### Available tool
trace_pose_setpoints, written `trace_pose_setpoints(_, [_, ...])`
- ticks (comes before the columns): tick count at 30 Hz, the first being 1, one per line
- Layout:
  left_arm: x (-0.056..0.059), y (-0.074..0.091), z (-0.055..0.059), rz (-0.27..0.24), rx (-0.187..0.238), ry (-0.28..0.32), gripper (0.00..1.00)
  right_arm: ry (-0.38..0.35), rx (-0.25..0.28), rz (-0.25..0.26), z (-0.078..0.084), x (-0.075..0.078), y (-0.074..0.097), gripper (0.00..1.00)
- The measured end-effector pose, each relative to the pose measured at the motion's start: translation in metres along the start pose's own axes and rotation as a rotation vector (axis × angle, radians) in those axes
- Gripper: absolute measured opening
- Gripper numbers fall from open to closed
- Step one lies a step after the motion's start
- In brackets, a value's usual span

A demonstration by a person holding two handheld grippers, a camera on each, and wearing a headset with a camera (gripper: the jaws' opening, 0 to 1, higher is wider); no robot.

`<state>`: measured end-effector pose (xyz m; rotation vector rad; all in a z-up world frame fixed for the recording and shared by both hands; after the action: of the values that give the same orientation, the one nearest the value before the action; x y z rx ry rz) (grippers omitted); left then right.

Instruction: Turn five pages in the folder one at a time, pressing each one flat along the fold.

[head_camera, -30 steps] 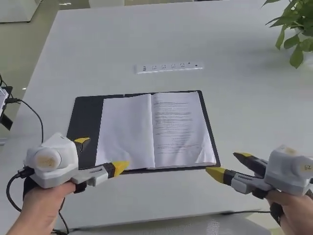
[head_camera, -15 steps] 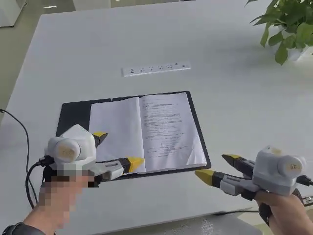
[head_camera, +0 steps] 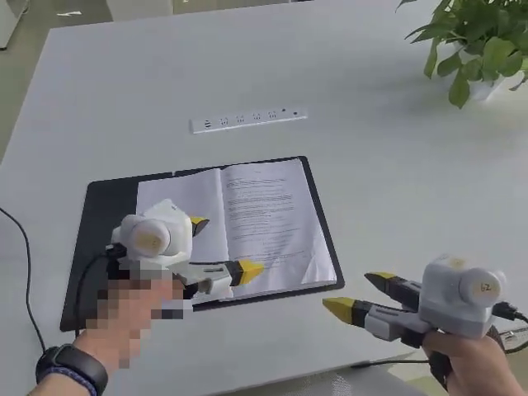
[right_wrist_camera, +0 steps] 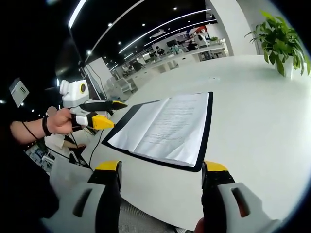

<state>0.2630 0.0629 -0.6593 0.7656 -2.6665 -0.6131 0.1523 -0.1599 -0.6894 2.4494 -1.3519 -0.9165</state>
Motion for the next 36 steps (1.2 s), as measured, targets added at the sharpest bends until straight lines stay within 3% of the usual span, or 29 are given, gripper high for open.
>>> trace_pose_setpoints(10, [0.019,-0.058,0.004,0.07,-0.076,-0.024,0.76,-0.02,0.0,-0.005,0.002,0.006,0.0,0.68])
trace_pose_setpoints(14, [0.028,-0.078,0.005,0.073,-0.095,-0.046,0.76,-0.023,-0.011,-0.006,0.006,0.008,0.003,0.7])
trace_pose_setpoints(17, [0.035,-0.093,0.007,0.069,-0.109,-0.061,0.75,-0.066,0.024,-0.002,0.005,0.01,0.004,0.7])
trace_pose_setpoints(21, [0.042,-0.111,0.012,0.056,-0.124,-0.053,0.73,-0.025,-0.022,-0.013,0.009,0.012,0.004,0.71])
trace_pose_setpoints(24, [0.046,-0.127,0.02,0.035,-0.15,-0.07,0.72,-0.032,-0.022,-0.017,0.011,0.014,0.005,0.7])
trace_pose_setpoints(30, [0.05,-0.143,0.031,0.004,-0.188,-0.083,0.72,-0.067,0.0,-0.022,0.007,0.019,0.006,0.71])
trace_pose_setpoints(34, [0.047,-0.148,0.043,-0.02,-0.246,-0.129,0.73,-0.072,-0.002,-0.027,0.004,0.023,0.002,0.7])
trace_pose_setpoints(36, [0.044,-0.148,0.045,-0.033,-0.254,-0.198,0.71,-0.083,0.006,-0.029,0.003,0.024,0.001,0.7])
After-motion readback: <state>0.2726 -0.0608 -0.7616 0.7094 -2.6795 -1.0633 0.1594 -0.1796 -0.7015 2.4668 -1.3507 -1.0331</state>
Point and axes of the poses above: the centre of the closed fingertips' face, and the gripper's own axes: y roughly backward along the fingers, x roughly to its right, z roughly out of its underside, the point moved 7 cm from there along y, roughly backward along the fingers, and after that the axes turned 4 degrees about x, right-handed, at the moved point
